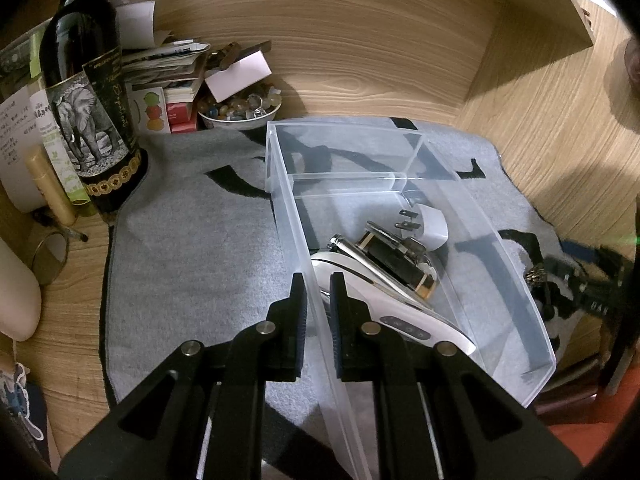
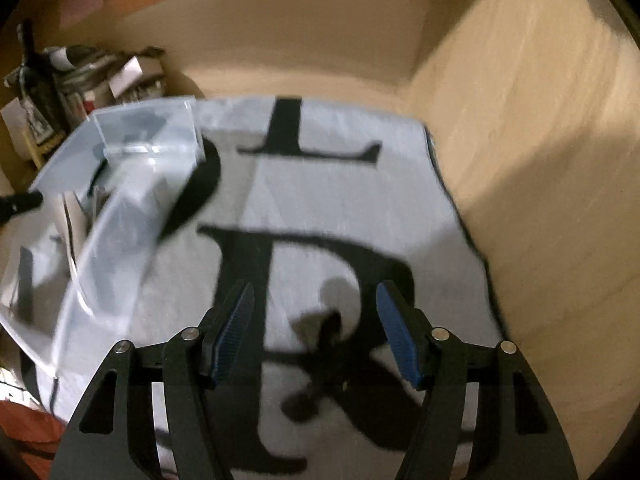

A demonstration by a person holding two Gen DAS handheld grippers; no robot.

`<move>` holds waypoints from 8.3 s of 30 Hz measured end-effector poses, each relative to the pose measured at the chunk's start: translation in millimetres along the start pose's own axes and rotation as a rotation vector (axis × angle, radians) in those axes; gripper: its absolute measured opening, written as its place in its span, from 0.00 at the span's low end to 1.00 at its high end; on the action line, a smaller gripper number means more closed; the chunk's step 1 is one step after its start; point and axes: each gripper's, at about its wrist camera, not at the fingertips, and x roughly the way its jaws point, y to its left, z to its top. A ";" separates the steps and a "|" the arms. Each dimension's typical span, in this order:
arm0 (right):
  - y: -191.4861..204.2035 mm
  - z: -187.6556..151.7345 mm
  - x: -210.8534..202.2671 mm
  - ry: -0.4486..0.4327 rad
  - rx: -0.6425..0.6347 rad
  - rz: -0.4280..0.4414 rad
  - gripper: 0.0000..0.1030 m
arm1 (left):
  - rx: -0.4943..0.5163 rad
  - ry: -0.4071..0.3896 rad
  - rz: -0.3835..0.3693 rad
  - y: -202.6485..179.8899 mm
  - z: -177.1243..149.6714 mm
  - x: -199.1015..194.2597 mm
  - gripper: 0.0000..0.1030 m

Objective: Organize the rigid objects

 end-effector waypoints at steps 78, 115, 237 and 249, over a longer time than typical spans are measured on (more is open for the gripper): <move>103.9 73.3 -17.7 -0.245 -0.253 0.304 0.40 | -0.008 -0.001 0.006 0.9 -0.7 0.2 0.09; -24.6 -26.5 6.4 -0.010 0.149 0.065 0.23 | 0.002 -0.007 0.006 1.0 -1.1 0.5 0.09; 34.1 10.2 -147.7 -0.699 -0.062 0.264 1.00 | 0.066 -0.630 0.131 -113.6 -29.3 -141.2 1.00; 31.8 8.5 -151.6 -0.712 -0.077 0.268 1.00 | 0.075 -0.645 0.132 -116.5 -32.5 -145.3 1.00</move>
